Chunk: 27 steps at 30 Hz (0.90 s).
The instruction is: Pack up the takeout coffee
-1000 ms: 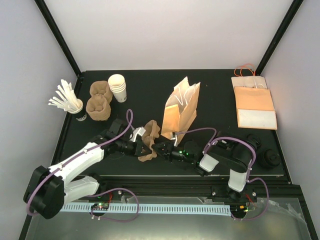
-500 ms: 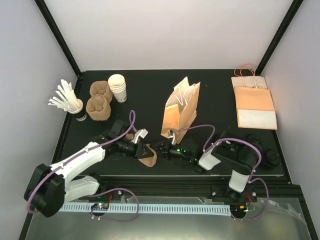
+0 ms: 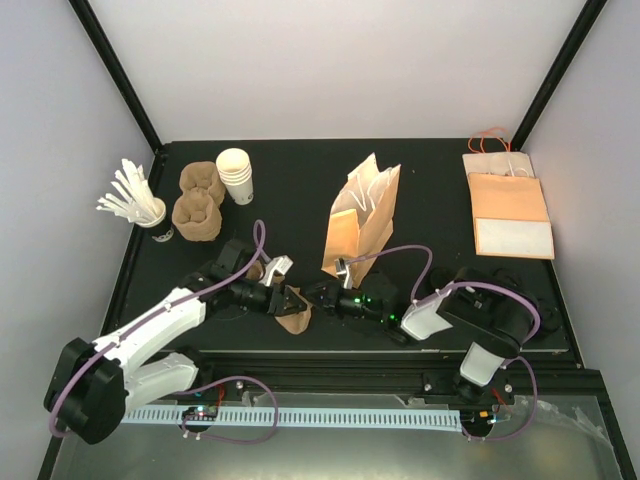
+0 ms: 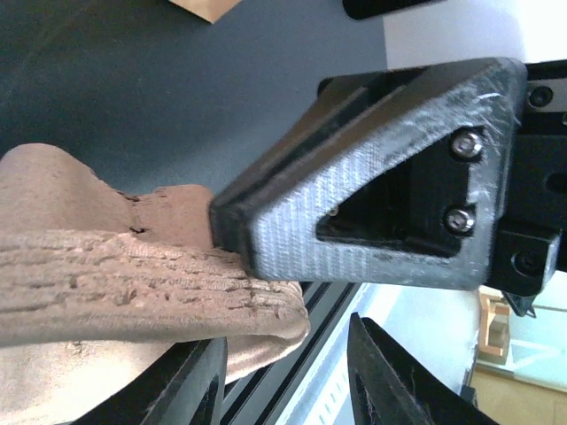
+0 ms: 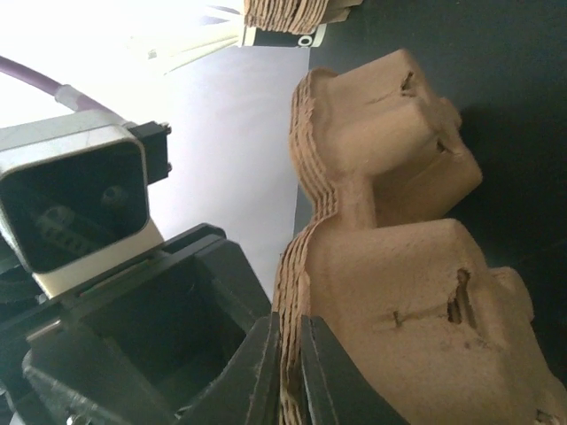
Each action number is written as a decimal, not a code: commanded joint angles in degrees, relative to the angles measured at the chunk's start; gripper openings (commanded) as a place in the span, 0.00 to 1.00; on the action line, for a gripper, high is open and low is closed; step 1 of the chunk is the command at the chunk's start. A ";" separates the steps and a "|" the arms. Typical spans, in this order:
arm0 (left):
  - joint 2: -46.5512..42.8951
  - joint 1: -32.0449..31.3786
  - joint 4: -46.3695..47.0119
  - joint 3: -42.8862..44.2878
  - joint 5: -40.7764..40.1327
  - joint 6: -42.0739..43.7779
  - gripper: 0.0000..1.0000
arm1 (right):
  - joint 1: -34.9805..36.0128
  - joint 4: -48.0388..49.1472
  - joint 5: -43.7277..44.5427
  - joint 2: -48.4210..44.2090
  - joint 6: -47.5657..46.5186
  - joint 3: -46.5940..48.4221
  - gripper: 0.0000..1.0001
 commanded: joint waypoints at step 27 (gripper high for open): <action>6.22 3.55 -0.99 3.69 0.90 5.54 0.42 | 0.55 -3.40 -1.75 -2.47 -15.91 -3.78 0.32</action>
